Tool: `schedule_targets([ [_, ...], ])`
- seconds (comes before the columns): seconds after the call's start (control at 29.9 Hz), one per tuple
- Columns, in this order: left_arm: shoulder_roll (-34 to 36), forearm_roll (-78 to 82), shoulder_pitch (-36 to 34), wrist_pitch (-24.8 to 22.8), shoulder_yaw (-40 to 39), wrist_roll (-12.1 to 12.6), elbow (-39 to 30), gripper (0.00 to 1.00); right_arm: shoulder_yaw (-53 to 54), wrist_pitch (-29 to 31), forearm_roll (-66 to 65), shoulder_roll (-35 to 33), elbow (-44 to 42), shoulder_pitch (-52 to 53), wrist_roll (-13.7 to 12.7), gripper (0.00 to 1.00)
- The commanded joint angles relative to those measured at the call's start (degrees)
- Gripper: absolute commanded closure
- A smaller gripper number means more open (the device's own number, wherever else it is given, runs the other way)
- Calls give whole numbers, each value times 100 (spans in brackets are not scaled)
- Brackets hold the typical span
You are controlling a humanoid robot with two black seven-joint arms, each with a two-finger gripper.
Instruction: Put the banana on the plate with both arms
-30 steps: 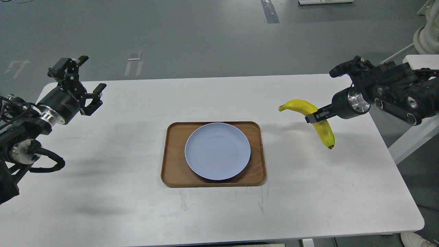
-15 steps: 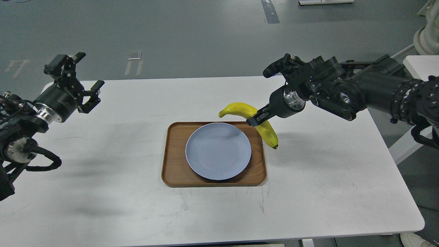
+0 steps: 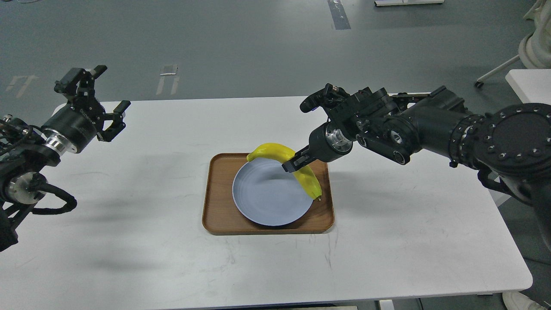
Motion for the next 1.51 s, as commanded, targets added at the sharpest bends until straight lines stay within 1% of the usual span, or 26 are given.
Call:
schedule_targets([
  [0.0, -2, 0, -2, 0, -5, 0, 0, 2, -2, 0, 10, 1, -37, -38, 1, 52],
  [0.1, -2, 0, -2, 0, -5, 0, 0, 2, 6, 0, 106, 1, -28, -65, 1, 46],
  [0.13, -2, 0, -2, 0, 3, 0, 0, 2, 6, 0, 220, 1, -20, -65, 1, 40],
  [0.17, -2, 0, -2, 0, 4, 0, 0, 2, 6, 0, 308, 1, -20, -65, 1, 36],
  [0.23, -2, 0, -2, 0, 4, 0, 0, 2, 6, 0, 388, 1, -11, -65, 1, 33],
  [0.27, -2, 0, -2, 0, -5, 0, 0, 2, 15, 0, 432, 1, -11, -65, 1, 24],
  [0.33, -2, 0, -2, 0, 3, 0, 0, 2, 41, 0, 493, 1, -11, -65, 1, 12],
  [0.4, 7, 0, -2, 0, -5, 0, 0, 2, 76, 0, 572, 1, -28, -65, 1, 9],
  [0.47, 33, 0, -2, 0, 4, 0, 0, 2, 112, 0, 686, 1, -55, -30, 1, 5],
  [0.54, 77, 0, -2, 0, 3, 0, 0, 2, 234, 0, 905, 1, -64, 14, 1, 4],
  [0.64, 77, 8, -2, 0, 4, 0, 0, 2, 638, 0, 1371, -332, -64, -12, 1, 3],
  [0.7, 77, 0, 6, 0, 4, 0, 0, 2, 1068, 0, 1889, -710, -64, -108, 1, 3],
  [0.74, 77, 0, 15, 0, 4, 0, 0, 2, 1322, 0, 2291, -972, -64, -257, 1, 3],
  [0.77, 68, 0, 15, 0, 4, 0, 0, 2, 1429, 0, 2504, -1079, -64, -363, 1, 2],
  [0.84, 7, 0, 24, 0, 4, 0, 0, 2, 1972, 0, 3163, -1396, -64, -801, 1, 0],
  [0.87, 7, 0, 24, 0, 4, 0, 0, 2, 1975, 0, 3165, -1397, -64, -803, 1, 0],
  [1.0, -98, 0, 24, 0, 4, 0, 9, 2, 3009, 0, 3543, -1774, -99, -1592, 1, 0],
  [1.04, -134, 0, 15, 0, -5, 0, 9, 2, 3360, 0, 3587, -1810, -107, -1786, 1, 0],
  [1.2, -344, 8, -2, 0, 4, 0, 44, 2, 4294, 0, 3614, -1810, -318, -2279, 1, 0],
  [1.37, -643, 17, -11, 0, 4, 0, 114, 2, 4480, 0, 3675, -1819, -564, -2350, 1, 0],
  [1.47, -880, 35, -11, 0, 12, 0, 281, 2, 4480, 0, 3850, -1828, -582, -2376, 1, 0],
])
